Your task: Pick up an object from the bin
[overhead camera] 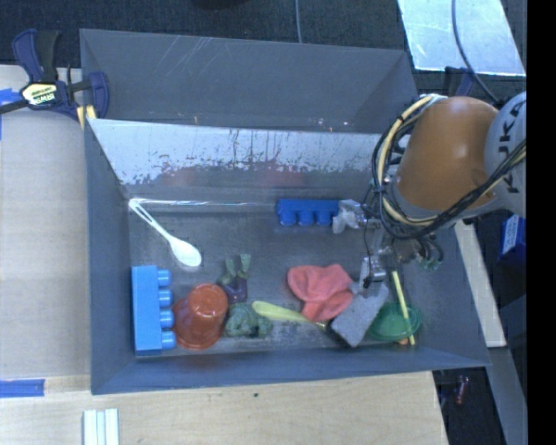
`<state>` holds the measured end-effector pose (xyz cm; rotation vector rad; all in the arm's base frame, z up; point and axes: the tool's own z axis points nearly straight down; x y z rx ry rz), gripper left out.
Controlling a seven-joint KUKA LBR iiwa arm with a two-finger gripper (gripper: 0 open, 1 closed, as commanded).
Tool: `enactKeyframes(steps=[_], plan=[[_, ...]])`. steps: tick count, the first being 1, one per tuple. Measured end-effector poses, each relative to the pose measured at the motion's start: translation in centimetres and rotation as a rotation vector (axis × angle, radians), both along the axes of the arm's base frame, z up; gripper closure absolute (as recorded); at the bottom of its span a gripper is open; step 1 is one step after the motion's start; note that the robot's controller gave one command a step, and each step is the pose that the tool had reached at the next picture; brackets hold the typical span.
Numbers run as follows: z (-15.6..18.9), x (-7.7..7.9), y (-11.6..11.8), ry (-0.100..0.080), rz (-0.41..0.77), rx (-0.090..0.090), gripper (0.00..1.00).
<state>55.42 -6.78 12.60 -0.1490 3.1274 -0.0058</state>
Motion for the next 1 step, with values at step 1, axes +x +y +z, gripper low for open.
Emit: enactKeyframes(steps=[1], plan=[[-2.73,-4.11,-1.48,-0.004,0.082,0.001,0.0]])
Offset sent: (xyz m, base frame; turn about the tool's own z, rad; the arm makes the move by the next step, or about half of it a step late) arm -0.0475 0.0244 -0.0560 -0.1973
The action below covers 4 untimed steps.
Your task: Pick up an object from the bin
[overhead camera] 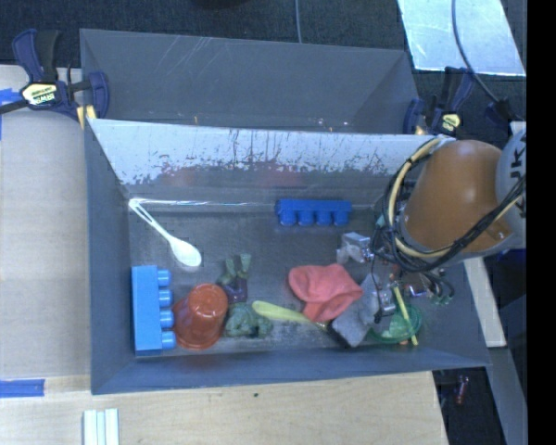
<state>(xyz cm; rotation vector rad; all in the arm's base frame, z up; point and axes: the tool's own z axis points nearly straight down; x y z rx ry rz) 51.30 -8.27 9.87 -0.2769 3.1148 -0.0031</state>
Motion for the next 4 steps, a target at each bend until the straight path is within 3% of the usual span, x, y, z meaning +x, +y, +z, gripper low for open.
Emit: enactKeyframes(steps=[1,2,3,4], plan=[[-2.4,-0.7,3.2,-0.005,0.104,-0.006,0.0],[-2.7,3.7,3.4,0.001,0.214,-0.006,0.0],[-2.2,3.9,7.5,-0.005,-0.053,0.001,1.0],[-2.2,3.9,7.5,-0.005,-0.052,0.001,1.0]])
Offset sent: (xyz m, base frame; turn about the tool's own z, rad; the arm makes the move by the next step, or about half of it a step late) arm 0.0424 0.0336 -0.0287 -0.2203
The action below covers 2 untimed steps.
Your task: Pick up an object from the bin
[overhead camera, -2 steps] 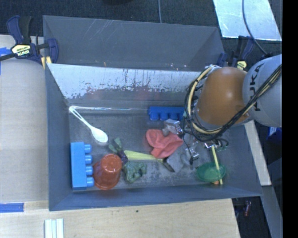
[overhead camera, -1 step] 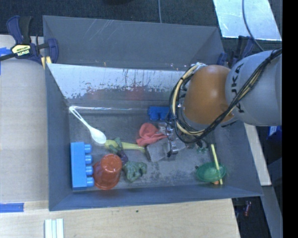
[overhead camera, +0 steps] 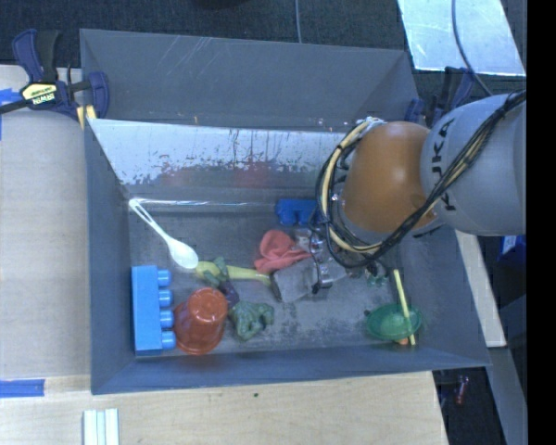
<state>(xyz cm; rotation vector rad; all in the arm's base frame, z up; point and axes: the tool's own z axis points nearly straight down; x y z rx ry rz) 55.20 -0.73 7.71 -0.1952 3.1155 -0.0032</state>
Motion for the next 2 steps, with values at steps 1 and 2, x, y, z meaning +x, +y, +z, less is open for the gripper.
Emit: enactKeyframes(steps=[1,2], plan=[[5.7,0.3,1.1,0.006,0.009,-0.001,1.0],[13.5,2.2,0.4,-0.004,0.0,-0.001,1.0]])
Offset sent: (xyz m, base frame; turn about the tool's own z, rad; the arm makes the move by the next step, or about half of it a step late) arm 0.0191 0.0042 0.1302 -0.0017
